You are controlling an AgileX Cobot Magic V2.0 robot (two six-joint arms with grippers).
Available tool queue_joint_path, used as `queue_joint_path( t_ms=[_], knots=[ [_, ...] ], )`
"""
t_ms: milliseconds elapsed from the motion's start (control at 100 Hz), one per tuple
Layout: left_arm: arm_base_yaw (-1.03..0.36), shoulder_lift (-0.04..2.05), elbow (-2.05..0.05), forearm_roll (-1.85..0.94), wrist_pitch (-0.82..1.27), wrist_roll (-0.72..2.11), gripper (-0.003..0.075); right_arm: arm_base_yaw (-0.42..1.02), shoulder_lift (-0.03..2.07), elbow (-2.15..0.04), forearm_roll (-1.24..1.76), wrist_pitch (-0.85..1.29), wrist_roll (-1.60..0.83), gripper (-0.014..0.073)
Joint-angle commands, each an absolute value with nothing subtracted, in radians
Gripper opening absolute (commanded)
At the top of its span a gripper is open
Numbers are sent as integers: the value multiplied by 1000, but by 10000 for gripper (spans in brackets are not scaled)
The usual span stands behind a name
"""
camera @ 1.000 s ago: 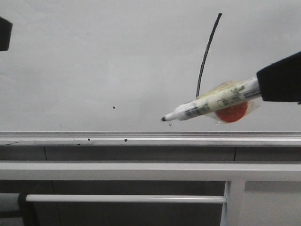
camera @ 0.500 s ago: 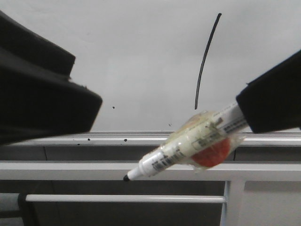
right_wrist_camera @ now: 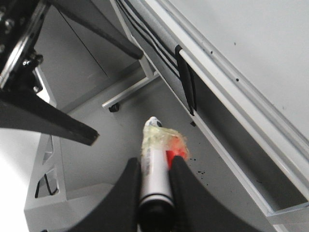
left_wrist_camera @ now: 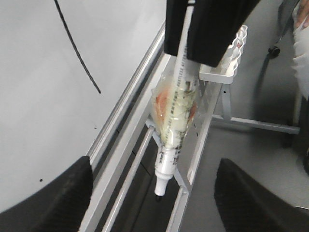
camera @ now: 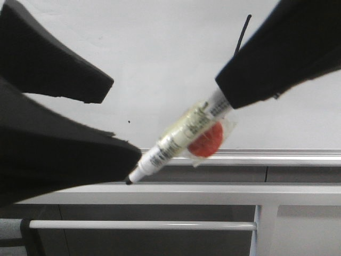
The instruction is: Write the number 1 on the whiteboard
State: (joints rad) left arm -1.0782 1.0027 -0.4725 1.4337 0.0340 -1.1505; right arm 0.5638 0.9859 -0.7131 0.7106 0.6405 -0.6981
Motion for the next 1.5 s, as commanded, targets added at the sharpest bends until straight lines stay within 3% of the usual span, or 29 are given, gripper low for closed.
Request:
queue_joint_path(
  t_ms=[0,450,1180,1280,1400,1490],
  knots=[
    [-1081,1019,-517,1472,55,-1152,491,559,986,-766,731,580,-667,-43],
    [-1081,1091,-553,1492,180,-1152,450,559,987,-791,735,570,-607,-43],
    [-1081,1091,-568,1499,180,-1154,411,559,987,-791,818,550,-607,-43],
    [-1081,1091,-568,1499,180,-1154,294,559,987,-791,820,550,-607,-43],
    [-1081,1091,-568,1499,170,-1154,-17,559,987,-791,824,556,-607,-43],
    [-1081,1091,-568,1502,143,-1154,-20,559,987,-791,826,561,-607,-43]
  ],
)
